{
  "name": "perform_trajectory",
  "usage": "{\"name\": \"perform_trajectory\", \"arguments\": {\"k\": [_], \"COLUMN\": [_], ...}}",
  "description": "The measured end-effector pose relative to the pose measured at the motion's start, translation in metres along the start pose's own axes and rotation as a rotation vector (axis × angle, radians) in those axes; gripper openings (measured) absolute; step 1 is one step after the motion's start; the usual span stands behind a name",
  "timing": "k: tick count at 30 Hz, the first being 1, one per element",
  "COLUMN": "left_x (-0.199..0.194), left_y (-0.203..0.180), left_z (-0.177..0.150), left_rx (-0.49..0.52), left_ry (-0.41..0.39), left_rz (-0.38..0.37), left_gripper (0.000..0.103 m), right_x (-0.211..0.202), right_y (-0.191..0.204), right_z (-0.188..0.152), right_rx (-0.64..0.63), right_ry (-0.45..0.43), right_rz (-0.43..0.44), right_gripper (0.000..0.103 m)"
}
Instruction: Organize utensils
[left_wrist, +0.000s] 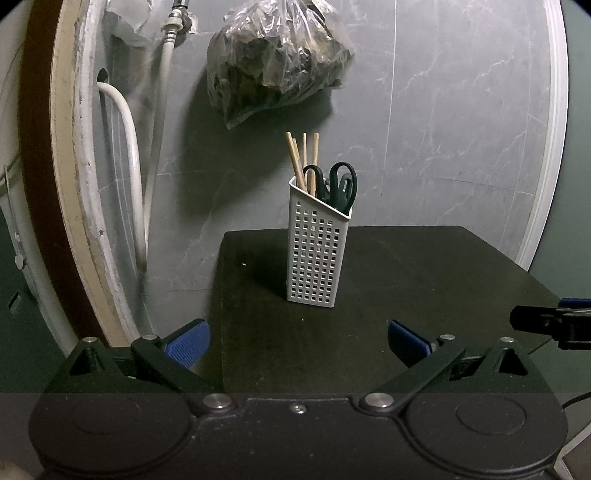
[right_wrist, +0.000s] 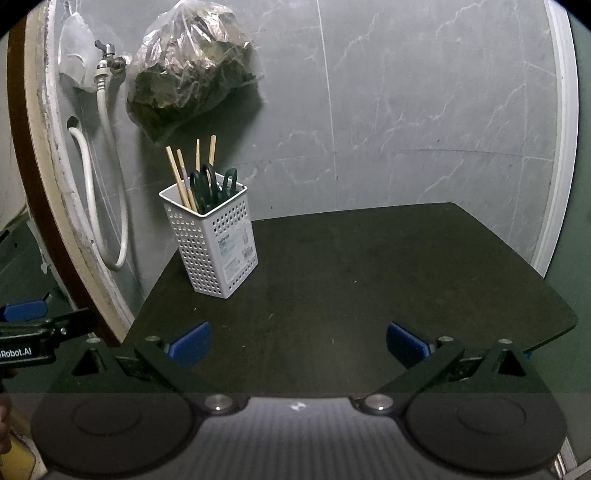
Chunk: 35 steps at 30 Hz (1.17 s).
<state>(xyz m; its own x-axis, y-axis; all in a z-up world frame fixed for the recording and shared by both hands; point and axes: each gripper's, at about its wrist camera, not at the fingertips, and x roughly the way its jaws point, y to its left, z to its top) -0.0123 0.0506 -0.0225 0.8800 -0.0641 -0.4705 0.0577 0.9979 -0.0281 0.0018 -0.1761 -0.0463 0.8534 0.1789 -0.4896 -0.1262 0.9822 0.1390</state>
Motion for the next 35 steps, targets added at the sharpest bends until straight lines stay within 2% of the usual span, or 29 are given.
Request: {"name": "perform_trajectory", "arguments": {"k": [8,35], "left_x": [0.005,0.036], "left_y": [0.001,0.001], "left_z": [0.003,0.009], "left_rx": [-0.007,0.006], "left_ry": [0.01,0.053], "left_rz": [0.022,-0.002], "left_gripper": [0.102,0.102], "right_x": [0.006,0.032], "right_y": [-0.001,-0.005], "right_z": [0.002,0.007], "right_rx": [0.004,0.017], "right_ry": [0.012,0.058], "right_rz": [0.0,-0.011], "right_gripper": [0.103,0.103]}}
